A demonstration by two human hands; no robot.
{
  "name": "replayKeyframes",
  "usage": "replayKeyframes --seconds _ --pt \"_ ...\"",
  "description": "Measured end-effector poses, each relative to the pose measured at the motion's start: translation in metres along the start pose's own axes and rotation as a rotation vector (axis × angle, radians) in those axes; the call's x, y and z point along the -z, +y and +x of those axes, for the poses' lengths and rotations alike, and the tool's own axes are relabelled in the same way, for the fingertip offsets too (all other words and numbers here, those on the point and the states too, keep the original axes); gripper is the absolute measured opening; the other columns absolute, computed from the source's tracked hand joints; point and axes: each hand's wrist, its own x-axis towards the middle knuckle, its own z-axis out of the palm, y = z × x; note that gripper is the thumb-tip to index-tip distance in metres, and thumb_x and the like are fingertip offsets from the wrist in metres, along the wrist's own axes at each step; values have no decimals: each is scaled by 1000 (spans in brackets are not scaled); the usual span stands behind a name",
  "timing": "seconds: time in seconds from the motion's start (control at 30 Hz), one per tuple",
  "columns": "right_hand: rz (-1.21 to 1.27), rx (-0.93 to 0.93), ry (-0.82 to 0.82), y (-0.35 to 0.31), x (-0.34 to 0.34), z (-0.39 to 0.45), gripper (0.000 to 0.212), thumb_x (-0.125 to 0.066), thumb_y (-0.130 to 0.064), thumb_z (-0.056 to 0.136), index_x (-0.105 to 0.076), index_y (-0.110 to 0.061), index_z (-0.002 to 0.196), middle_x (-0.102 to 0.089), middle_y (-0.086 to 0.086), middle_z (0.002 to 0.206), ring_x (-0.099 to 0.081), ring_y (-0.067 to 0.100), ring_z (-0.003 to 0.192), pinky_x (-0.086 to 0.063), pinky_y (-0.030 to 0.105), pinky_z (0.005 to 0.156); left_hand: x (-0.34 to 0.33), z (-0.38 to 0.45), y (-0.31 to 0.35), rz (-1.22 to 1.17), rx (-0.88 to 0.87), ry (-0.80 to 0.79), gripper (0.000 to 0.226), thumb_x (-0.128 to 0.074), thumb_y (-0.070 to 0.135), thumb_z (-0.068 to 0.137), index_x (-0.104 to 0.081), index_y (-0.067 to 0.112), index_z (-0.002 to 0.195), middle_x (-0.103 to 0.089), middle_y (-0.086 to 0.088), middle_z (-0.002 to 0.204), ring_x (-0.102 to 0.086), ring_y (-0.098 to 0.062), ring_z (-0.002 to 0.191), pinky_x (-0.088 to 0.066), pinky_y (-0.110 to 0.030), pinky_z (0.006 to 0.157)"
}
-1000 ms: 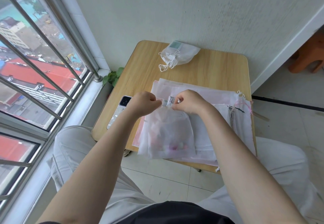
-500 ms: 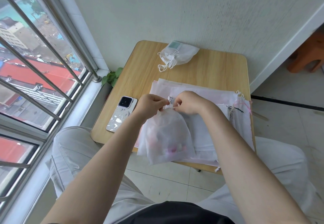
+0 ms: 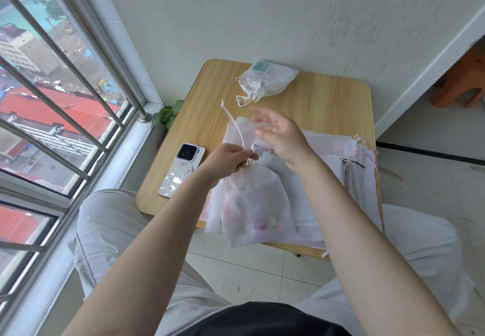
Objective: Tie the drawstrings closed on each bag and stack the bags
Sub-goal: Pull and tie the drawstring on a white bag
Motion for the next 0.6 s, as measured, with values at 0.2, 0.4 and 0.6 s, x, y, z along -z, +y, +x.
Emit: replayKeyframes --seconds 0.2,0.4,0.6 --pt "-257 -79 -37 21 -10 -4 14 -73 -5 81 -76 -16 89 -76 -4 86 -71 11 85 -55 27 86 3 -1 5 -234 95 -23 22 -50 20 93 -59 10 76 -50 -3 65 -30 -13 47 -17 -27 49" --pt "-484 -34 -90 19 -13 -5 9 -75 -13 80 -70 -19 85 -68 -5 83 -61 11 76 -46 18 69 2 -3 3 -225 137 -1 22 -45 16 89 -58 8 74 -54 -5 63 -33 -16 47 -20 -28 49" --pt "-546 -27 -113 16 -7 -2 8 -75 -13 82 -67 -15 82 -63 -7 80 -56 7 72 -44 17 68 -2 -3 2 -191 102 -23 22 -50 18 92 -61 6 77 -56 -3 63 -36 -15 48 -23 -25 46"
